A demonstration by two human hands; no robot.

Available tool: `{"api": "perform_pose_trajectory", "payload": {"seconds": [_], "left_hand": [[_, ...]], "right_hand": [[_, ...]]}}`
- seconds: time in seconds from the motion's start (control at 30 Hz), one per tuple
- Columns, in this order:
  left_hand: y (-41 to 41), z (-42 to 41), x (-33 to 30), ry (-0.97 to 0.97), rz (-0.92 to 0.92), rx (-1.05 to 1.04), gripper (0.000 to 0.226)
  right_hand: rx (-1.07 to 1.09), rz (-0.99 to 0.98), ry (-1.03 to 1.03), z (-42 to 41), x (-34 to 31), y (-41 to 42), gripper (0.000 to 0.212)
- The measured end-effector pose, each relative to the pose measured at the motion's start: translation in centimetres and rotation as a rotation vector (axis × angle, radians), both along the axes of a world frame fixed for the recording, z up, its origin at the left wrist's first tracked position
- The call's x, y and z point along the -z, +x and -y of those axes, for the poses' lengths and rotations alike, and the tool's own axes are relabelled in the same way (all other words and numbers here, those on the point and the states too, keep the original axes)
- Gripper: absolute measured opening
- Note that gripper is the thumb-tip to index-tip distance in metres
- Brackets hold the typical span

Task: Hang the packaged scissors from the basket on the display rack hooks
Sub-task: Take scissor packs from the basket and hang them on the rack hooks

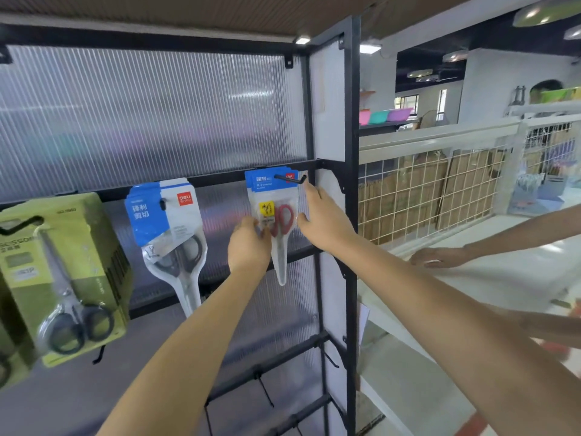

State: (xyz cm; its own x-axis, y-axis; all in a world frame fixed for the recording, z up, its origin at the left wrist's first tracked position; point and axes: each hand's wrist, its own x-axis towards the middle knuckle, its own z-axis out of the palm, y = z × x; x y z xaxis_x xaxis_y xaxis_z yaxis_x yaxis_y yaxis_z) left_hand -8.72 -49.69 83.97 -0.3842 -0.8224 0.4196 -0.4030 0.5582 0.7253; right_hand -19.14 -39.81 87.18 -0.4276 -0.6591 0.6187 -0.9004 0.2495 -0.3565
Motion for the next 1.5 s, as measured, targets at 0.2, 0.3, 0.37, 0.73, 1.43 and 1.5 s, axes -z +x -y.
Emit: {"api": "perform_pose_trajectory", "payload": {"seconds": [0.2,0.3,0.37,0.73,1.43,1.5], "left_hand": [[2.2,-3.1,0.9,-0.237,0.133,0.125,0.026],[3.5,-5.1,2.0,-0.290,0.190,0.199,0.028],[4.4,-6.5,2.5,-0.309,0.196,0.245,0.028],[10.0,-15.7,7.9,-0.210,0.303,0.505,0.037],[11.7,-48.5,30.1,-0.226,0.733,1.258,0.034],[12.1,-50.5,31.9,-0.202,0.803,1.279,0.036]], "right_hand": [[0.012,-0.016,0.063,-2.6,1.9,2.6,0.042],[0.053,0.005,0.103,-4.4,3.0,4.2,0.045],[0.092,0.009,0.122,-5.7,3.9,5.3,0.046],[0.404,0.184,0.180,-18.1,11.9,13.5,0.043],[0.981,0.813,0.263,-54.2,34.0,25.1,0.040],[0.991,0.864,0.289,-56.5,35.4,25.8,0.045]]}}
